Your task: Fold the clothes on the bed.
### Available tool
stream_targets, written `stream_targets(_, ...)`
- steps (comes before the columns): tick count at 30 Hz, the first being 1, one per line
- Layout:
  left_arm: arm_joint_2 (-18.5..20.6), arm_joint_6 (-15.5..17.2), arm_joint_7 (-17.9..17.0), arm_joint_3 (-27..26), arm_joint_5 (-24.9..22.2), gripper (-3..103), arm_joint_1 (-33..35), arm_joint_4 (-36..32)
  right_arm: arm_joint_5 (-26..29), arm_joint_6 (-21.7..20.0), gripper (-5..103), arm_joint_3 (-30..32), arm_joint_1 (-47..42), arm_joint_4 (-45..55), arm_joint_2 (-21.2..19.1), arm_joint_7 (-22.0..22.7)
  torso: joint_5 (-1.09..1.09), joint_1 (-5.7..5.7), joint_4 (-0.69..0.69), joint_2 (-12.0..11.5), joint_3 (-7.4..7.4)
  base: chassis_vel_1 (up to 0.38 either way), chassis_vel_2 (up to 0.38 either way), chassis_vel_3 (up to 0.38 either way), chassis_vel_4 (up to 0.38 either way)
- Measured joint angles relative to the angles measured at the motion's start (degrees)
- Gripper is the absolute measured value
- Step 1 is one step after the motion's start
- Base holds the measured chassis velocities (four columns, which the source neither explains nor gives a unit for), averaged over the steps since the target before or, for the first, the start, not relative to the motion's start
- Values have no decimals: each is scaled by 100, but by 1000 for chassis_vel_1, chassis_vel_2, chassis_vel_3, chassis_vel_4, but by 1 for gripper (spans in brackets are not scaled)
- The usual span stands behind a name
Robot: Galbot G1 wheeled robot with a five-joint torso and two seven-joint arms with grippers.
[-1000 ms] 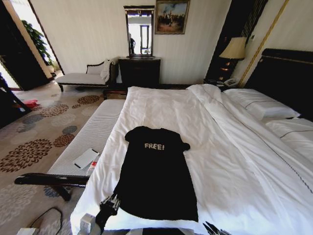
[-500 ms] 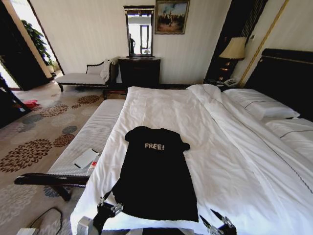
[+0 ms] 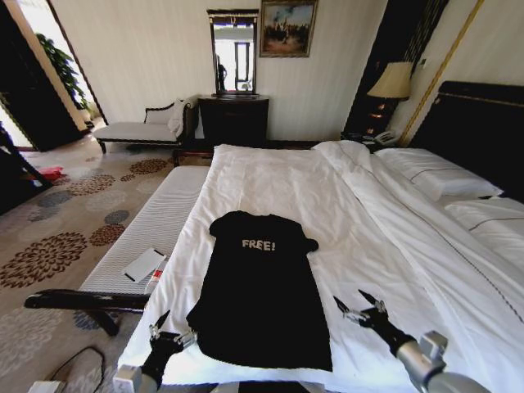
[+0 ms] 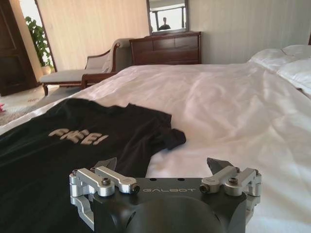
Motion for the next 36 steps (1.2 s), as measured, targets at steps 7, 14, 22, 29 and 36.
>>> stream_targets(7, -75, 279, -272, 309, -83, 100, -570, 34, 444, -155, 100, -722, 1500, -893, -250, 150, 1, 0, 0, 0, 0, 0, 0, 0, 0)
stream_targets(14, -110, 419, -270, 403, -69, 100, -796, 123, 640, -298, 100, -1391, 2654, -1665, -385, 174, -1, 0, 0, 0, 0, 0, 0, 0, 0)
stream_targets(22, 164, 402, -144, 521, 11, 100, -1284, 288, 101, -337, 100, -2007, 3369, -2213, -425, 483, -1, 0, -3, 0, 0, 0, 0, 0, 0)
stream_targets(29, 346, 326, -97, 642, 37, 100, -1619, 552, -203, -356, 100, -2800, 4239, -2696, -362, 644, -1, -1, 1, 0, 0, 0, 0, 0, 0)
stream_targets(36, 519, 337, -88, 680, -189, 100, -1959, 559, 5, -391, 100, -3250, 4559, -2649, -361, 598, -1, 0, -3, 0, 0, 0, 0, 0, 0)
